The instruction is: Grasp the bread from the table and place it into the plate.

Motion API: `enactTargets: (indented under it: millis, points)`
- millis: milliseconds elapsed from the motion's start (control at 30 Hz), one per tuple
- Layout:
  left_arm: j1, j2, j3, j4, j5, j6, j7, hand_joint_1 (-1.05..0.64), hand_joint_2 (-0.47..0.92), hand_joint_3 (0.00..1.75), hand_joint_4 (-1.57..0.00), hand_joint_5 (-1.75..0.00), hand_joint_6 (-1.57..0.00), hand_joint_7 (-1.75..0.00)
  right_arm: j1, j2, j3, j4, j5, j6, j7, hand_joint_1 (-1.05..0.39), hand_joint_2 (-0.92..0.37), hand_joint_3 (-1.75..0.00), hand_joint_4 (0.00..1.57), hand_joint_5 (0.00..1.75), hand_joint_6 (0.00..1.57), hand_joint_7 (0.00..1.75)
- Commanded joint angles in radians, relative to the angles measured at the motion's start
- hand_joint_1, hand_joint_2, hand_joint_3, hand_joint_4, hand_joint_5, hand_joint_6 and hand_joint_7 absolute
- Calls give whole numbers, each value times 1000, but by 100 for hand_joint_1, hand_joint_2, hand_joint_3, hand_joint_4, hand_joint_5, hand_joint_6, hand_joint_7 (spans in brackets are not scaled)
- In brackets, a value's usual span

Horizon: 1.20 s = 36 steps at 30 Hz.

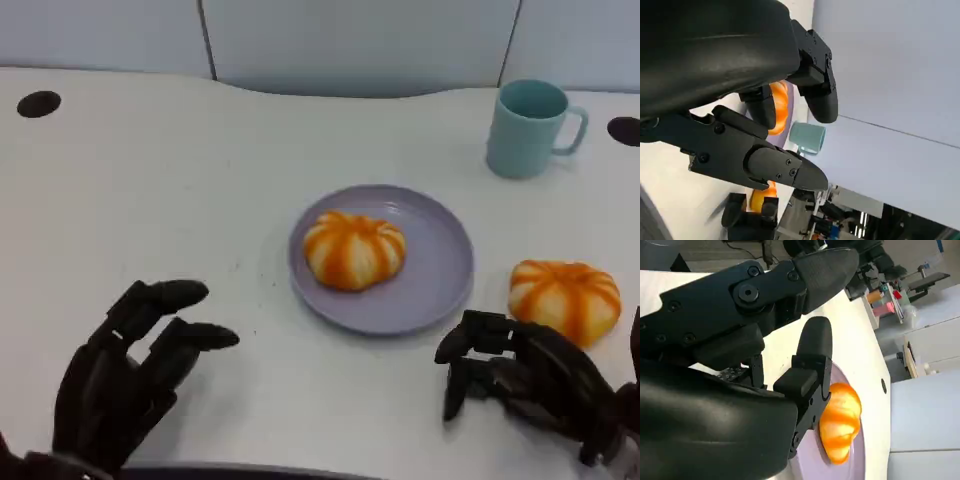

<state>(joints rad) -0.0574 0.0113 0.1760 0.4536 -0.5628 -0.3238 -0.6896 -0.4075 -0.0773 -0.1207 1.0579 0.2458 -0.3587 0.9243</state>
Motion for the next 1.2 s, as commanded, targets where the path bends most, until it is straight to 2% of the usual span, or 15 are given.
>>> enactTargets:
  millis: [33, 200, 400, 567, 867, 1100, 1200]
  points:
    - [19, -5, 34, -4, -19, 11, -25, -61, 92, 7, -24, -173, -18, -149, 23, -13, -5, 32, -12, 18, -11, -50, -92, -6, 63, 146, 71, 99]
    - [34, -18, 60, 8, -13, 18, -20, -57, 92, 8, -30, -175, -18, -156, 26, -18, -5, 18, -9, 40, -14, -47, -92, -6, 63, 146, 72, 98]
    - [42, -22, 90, 35, -19, 39, -27, -55, 92, 9, -34, -175, -19, -156, 27, -22, -9, 26, -7, 36, -7, -50, -92, -5, 66, 145, 75, 96]
    - [48, -19, 103, 51, -2, 46, -14, -58, 92, 6, -37, -175, -29, -146, 34, -26, -3, -3, -12, 23, -8, -50, -92, -8, 63, 148, 73, 97]
    - [39, -23, 126, 85, 9, 44, -14, -56, 92, 4, -41, -175, -34, -141, 36, -27, -1, -10, -16, 35, -24, -49, -92, -7, 61, 150, 71, 100]
    - [36, -17, 128, 85, 14, 84, -2, -54, 92, 6, -43, -175, -31, -152, 31, -26, 4, 25, -34, -11, -41, -52, -92, -8, 60, 147, 70, 100]
    - [27, -12, 128, 94, 19, 92, -6, -55, 91, 4, -43, -175, -28, -158, 29, -21, 2, -1, -21, 44, -40, -51, -92, -7, 62, 148, 71, 101]
